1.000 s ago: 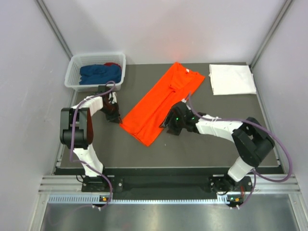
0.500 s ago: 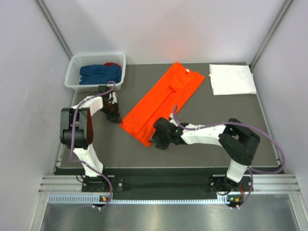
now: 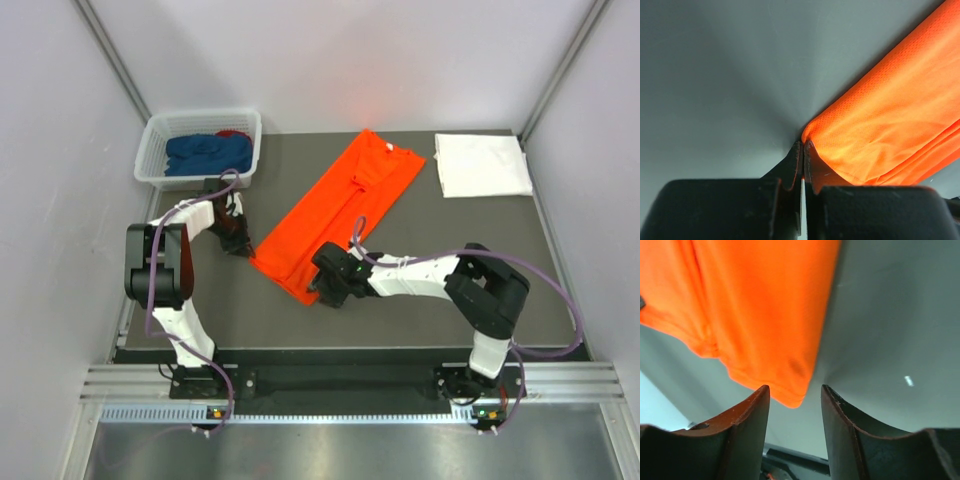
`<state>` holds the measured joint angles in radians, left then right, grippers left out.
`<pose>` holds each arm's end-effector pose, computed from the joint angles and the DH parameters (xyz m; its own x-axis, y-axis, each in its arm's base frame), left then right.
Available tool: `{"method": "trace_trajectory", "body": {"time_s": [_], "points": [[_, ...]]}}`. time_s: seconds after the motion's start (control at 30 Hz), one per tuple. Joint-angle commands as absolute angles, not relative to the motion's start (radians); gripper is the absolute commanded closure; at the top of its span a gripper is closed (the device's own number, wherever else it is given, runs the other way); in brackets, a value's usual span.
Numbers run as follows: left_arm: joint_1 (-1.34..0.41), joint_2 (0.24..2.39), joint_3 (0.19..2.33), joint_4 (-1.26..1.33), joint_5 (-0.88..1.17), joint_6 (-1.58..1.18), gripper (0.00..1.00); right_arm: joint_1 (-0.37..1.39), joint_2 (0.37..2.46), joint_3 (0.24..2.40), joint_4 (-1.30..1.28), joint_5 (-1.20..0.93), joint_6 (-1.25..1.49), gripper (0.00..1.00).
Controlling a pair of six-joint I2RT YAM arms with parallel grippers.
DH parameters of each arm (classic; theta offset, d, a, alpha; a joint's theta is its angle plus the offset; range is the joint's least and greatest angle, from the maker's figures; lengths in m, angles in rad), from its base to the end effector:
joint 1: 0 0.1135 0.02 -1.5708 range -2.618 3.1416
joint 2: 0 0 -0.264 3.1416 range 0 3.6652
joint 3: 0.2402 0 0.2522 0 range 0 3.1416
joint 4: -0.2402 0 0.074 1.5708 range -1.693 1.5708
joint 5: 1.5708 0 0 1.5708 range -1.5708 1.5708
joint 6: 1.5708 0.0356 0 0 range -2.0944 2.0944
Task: Fold and stack the t-shirts
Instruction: Fold the tshirt
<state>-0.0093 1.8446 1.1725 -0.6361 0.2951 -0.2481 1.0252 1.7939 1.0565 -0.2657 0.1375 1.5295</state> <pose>0.3484 -0.0136 0.1577 -0.9568 -0.2260 -0.1827 -0.1553 0.9290 -0.3360 0.1904 0.3042 0.1585 -0.8259 0.5468 -0.1377 0.4038 0.7439 0.5325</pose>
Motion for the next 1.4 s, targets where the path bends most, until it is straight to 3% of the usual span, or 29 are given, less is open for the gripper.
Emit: {"method": "trace_trajectory", "body": {"time_s": [0.0,0.3,0.43,0.53,0.63,1.07,1.37], "points": [[-0.008,1.868,1.164,-0.676,0.298,-0.250,1.00,1.048,1.812,1.088,-0.301,0.163,1.557,0.54],[-0.008,1.870,1.146,-0.666,0.298,-0.268,1.00,1.068,1.842,1.114,-0.321,0.181,1.577,0.57],[-0.008,1.865,1.138,-0.673,0.296,-0.275,1.00,1.068,1.830,1.088,-0.310,0.198,1.574,0.64],[-0.008,1.858,1.121,-0.664,0.322,-0.293,1.00,1.065,1.812,1.081,-0.311,0.221,1.559,0.77],[-0.008,1.850,1.104,-0.661,0.321,-0.307,1.00,1.062,1.789,1.068,-0.321,0.241,1.536,0.99],[-0.028,1.657,0.882,-0.644,0.495,-0.429,1.00,1.040,1.504,0.862,-0.417,0.331,1.347,1.00],[-0.192,1.382,0.652,-0.488,0.503,-0.721,1.00,1.039,1.255,0.660,-0.469,0.356,1.229,1.00]]}}
